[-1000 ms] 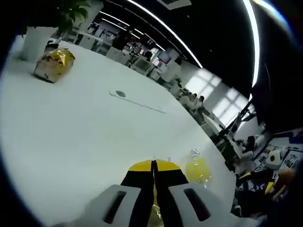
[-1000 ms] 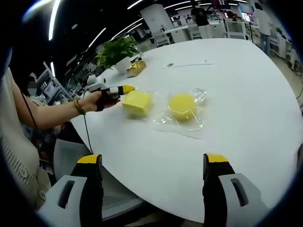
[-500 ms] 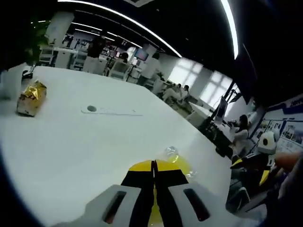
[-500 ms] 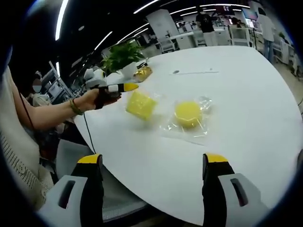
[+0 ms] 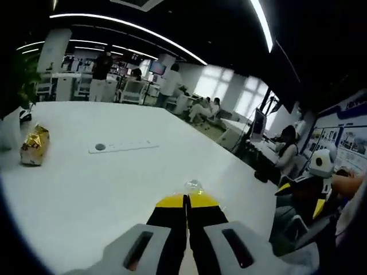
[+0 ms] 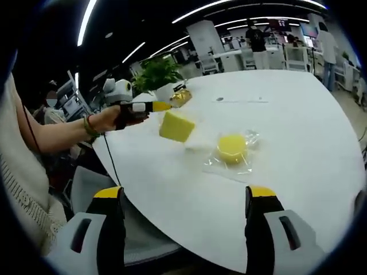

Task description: Compare the silicone blocks by pressing each to a similar depth, holding the contact briefly, and releasing to observe deformation and rebound differences across the visible hardness samples.

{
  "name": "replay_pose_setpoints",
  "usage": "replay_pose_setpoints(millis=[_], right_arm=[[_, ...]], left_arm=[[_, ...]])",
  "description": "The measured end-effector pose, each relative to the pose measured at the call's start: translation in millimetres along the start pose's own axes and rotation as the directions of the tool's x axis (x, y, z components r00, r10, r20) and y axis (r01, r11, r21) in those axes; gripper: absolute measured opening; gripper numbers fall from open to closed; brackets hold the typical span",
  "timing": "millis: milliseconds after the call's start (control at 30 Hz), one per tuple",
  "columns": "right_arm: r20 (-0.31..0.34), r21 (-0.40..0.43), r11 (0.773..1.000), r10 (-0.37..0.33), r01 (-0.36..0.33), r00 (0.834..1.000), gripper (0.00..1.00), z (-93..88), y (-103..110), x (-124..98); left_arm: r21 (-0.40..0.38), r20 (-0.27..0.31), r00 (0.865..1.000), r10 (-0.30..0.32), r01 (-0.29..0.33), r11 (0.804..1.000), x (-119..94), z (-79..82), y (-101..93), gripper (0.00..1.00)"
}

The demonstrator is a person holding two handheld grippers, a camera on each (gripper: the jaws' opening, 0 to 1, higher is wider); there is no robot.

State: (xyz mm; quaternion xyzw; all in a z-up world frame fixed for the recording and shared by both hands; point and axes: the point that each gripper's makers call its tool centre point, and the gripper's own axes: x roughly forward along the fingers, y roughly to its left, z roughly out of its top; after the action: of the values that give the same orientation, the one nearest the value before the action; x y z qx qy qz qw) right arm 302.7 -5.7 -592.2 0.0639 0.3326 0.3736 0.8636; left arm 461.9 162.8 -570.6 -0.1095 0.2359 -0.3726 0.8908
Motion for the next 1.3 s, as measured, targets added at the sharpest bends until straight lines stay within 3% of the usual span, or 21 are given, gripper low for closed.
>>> replay_pose_setpoints(millis=[300, 567, 933, 1133, 1300], right_arm=[[0.044, -0.027, 0.999, 0.037, -0.036, 0.998, 0.82, 8.4, 13.4, -8.2], [0.052, -0.084, 0.994, 0.068, -0.064, 0.996, 0.83, 16.4, 23.0, -9.1], [0.044, -0.230, 0.966, 0.133, -0.119, 0.990, 0.83, 53.1, 36.2, -1.6], [0.014, -0.283, 0.947, 0.162, -0.152, 0.987, 0.84, 66.6, 39.1, 12.3], [-0.061, -0.330, 0.924, 0.185, -0.195, 0.981, 0.84, 67.6, 37.8, 28.0]], left_arm=[[0.024, 0.010, 0.999, -0.051, 0.051, 0.998, -24.5, 16.6, -32.8, 0.00], [0.072, 0.025, 0.998, -0.058, 0.056, 0.996, -46.8, 31.3, -53.7, 0.00], [0.160, -0.005, 0.994, -0.110, 0.109, 0.981, -60.4, 39.0, -81.5, 0.00], [0.193, -0.039, 0.989, -0.141, 0.145, 0.970, -60.7, 34.9, -89.6, 0.00], [0.207, -0.064, 0.983, -0.173, 0.183, 0.961, -58.5, 31.7, -96.1, 0.00]])
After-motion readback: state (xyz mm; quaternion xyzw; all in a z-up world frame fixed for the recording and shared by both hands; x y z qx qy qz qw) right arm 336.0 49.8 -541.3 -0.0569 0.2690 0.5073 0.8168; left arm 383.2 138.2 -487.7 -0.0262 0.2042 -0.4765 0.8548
